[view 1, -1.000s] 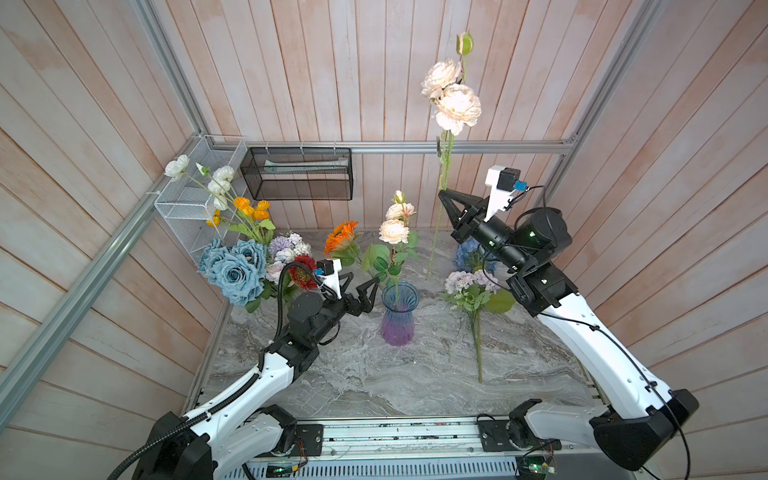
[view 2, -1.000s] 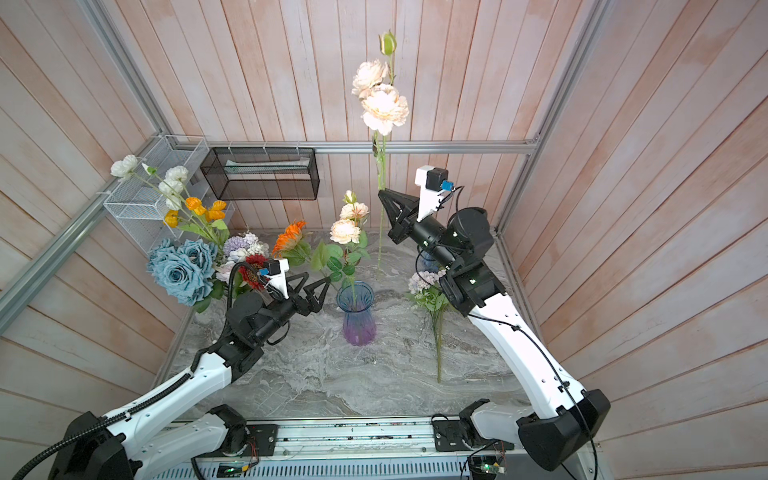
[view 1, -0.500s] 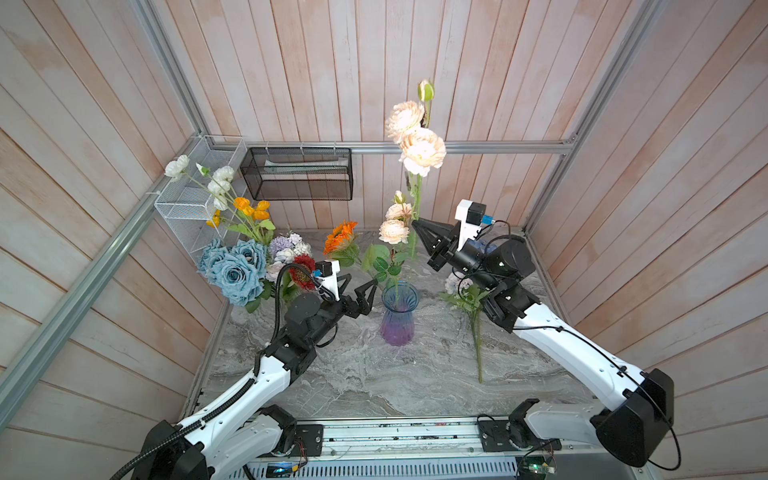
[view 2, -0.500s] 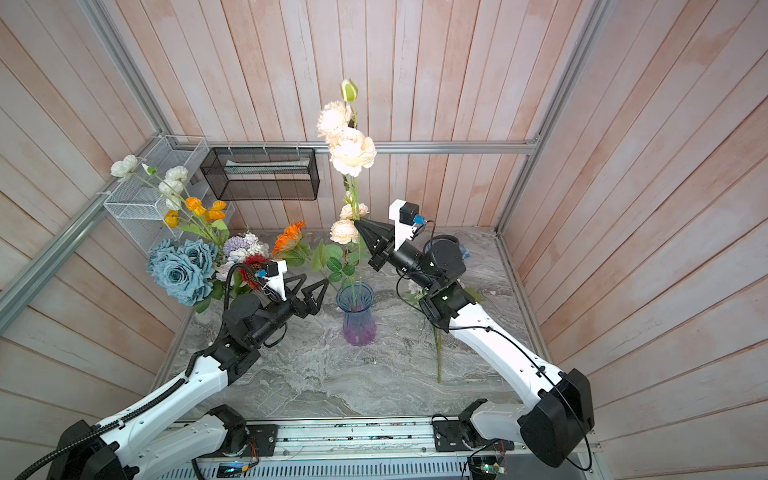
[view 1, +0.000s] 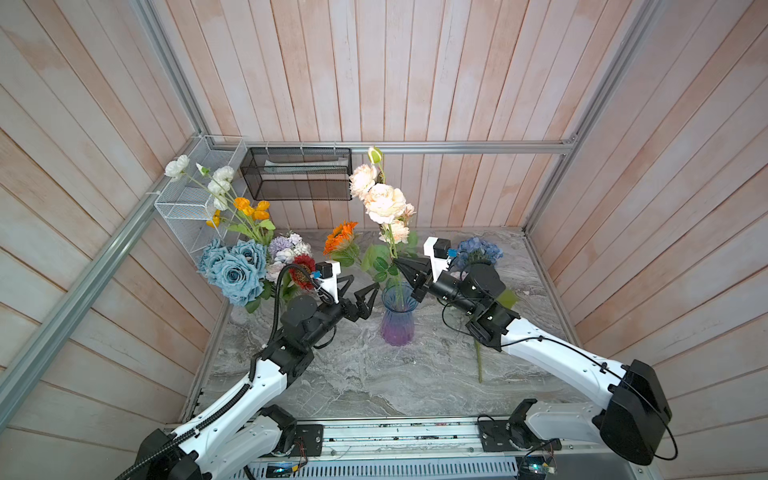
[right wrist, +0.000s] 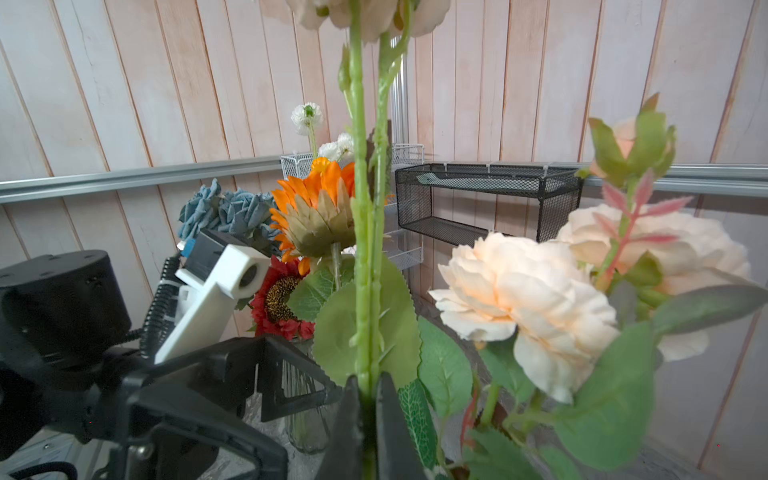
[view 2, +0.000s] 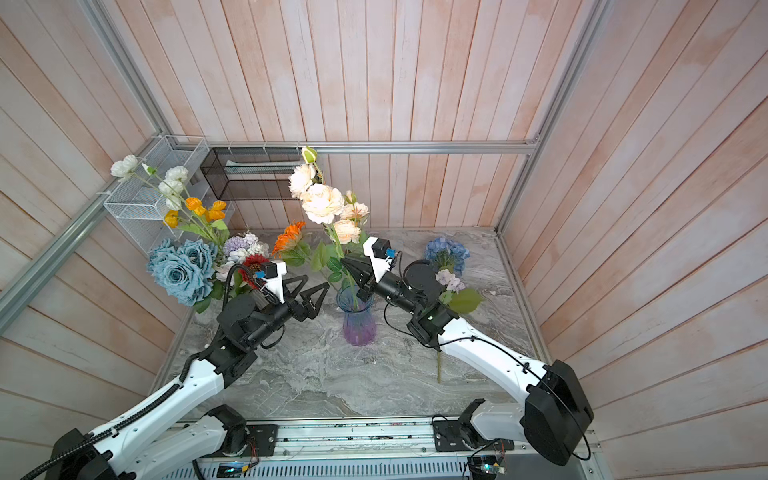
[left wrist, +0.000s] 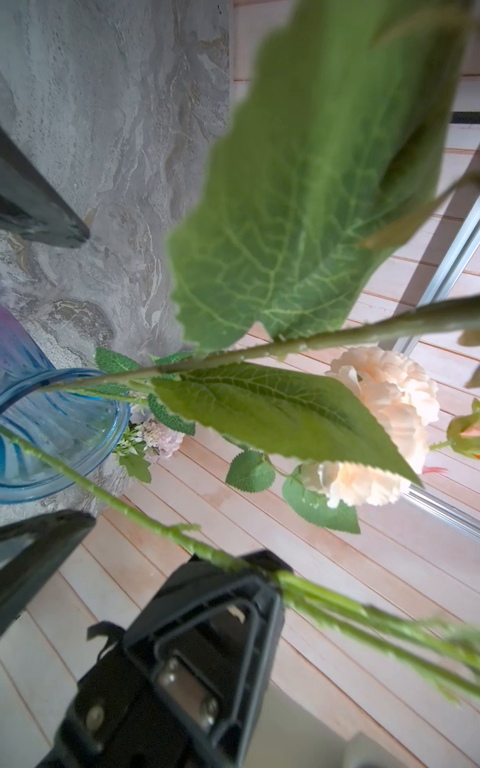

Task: Arrange the flowers into the vase
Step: 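Carry the cream rose spray over the vase and lower its stems in, then open the right gripper and draw it back from the vase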

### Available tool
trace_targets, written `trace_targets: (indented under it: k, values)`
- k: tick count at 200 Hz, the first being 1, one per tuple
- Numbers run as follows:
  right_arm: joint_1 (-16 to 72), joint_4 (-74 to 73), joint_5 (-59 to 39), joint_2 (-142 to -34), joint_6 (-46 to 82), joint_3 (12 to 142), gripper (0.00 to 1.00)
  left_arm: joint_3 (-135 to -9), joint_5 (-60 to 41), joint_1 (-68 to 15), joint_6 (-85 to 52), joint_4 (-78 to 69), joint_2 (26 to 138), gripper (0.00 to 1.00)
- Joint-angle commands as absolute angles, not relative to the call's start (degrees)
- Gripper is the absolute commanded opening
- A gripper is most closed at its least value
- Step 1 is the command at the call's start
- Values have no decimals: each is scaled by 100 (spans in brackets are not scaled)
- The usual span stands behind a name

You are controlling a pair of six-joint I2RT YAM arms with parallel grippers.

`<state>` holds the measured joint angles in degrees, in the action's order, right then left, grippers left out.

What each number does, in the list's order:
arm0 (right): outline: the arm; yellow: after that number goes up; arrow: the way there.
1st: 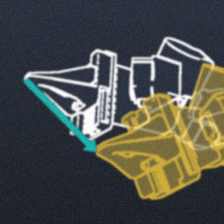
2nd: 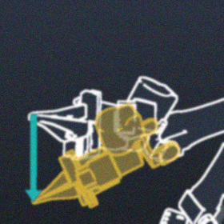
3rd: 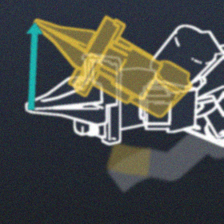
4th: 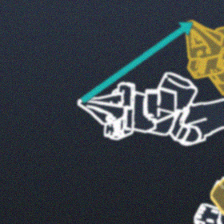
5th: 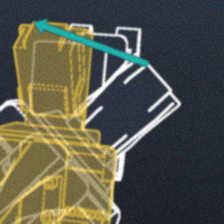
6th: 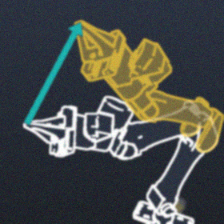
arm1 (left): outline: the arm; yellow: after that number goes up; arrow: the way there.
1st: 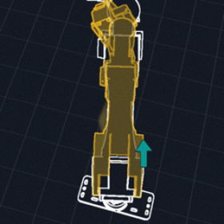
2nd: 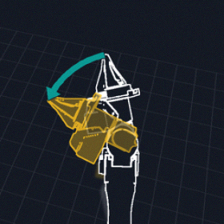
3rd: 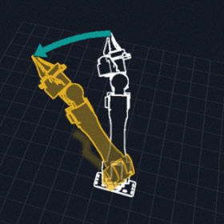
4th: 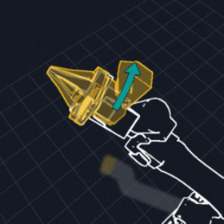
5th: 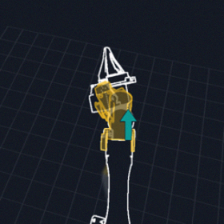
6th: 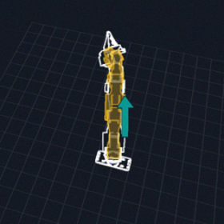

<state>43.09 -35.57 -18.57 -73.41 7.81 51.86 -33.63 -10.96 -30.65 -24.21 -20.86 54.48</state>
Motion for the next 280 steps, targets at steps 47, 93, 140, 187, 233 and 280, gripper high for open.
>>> trace_targets:
  k: [47,93,140,187,233,280]
  values:
    - [4879,-2837,-796,-7420,8,4771,0,-3627,-1256,-3198,-2294,-2239,5451,99]
    - [4905,-2712,-549,-7204,149,4372,0,-3830,-1227,-3253,-2268,-2469,5745,99]
    - [4919,-2523,-377,-6960,186,4153,5,-3929,-1149,-3278,-2285,-2608,6006,99]
    - [4918,-2347,-361,-6874,204,4161,20,-3921,-1138,-3305,-2339,-2619,6051,99]
    - [4913,-2263,-244,-6712,198,4190,25,-3894,-1117,-3313,-2329,-2620,6038,99]
    - [4910,-1987,-81,-6321,274,4241,36,-3869,-1121,-3313,-2277,-2567,6031,99]
